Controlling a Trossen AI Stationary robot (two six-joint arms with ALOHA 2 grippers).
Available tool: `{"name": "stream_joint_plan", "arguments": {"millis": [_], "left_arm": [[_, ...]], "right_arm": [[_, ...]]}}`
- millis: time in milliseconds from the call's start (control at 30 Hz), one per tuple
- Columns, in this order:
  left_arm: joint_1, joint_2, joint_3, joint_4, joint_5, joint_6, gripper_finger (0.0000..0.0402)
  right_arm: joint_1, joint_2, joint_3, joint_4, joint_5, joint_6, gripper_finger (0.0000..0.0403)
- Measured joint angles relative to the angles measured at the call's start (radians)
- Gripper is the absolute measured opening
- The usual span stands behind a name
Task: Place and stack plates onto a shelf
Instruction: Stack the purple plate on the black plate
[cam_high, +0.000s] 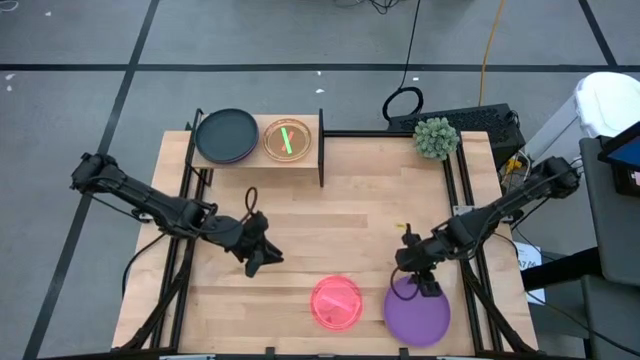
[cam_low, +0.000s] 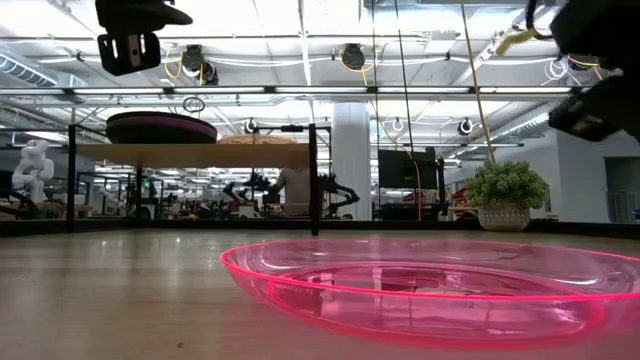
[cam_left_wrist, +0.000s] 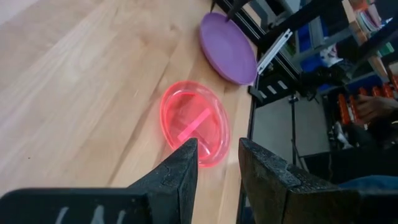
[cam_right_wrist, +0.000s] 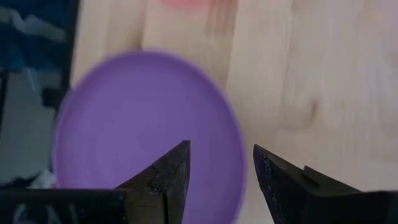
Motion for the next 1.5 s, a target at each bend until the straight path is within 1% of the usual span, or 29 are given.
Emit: {"name": "stream_joint_plan", "arguments": {"millis": [133, 267, 333, 600, 733, 933, 1267, 1400, 1500], "left_arm": [[-0.035, 0.007, 0.0, 0.012, -0.059, -0.012, 0.0122], [-0.064, 0.007, 0.0, 0.012, -0.129, -0.026, 0.0122], [-0.073, 0.007, 0.0, 0.011, -0.158, -0.028, 0.0122], [-0.079, 0.007, 0.0, 0.01, -0.215, -0.021, 0.0122], [-0.078, 0.007, 0.0, 0.009, -0.223, -0.018, 0.0122], [-0.079, 0.007, 0.0, -0.005, -0.223, -0.018, 0.0122], [-0.079, 0.007, 0.0, -0.02, -0.223, -0.029, 0.0122], [-0.079, 0.007, 0.0, -0.019, -0.223, -0.031, 0.0122], [-0.079, 0.007, 0.0, -0.019, -0.223, -0.03, 0.0122]], "right_arm": [[0.03, -0.001, -0.04, 0.003, 0.009, 0.003, 0.016], [0.038, -0.001, -0.07, 0.0, 0.062, 0.019, 0.016], [0.039, -0.001, -0.082, 0.0, 0.068, 0.021, 0.016], [0.039, -0.001, -0.132, 0.03, 0.083, 0.002, 0.016], [0.039, -0.001, -0.165, 0.068, 0.056, 0.009, 0.0154], [0.039, -0.001, -0.181, 0.07, 0.054, 0.05, 0.0118], [0.039, -0.001, -0.204, 0.068, 0.053, 0.064, 0.0043], [0.039, -0.001, -0.203, 0.072, 0.053, 0.109, 0.0011], [0.039, -0.002, -0.203, 0.073, 0.055, 0.149, 0.0005]]}}
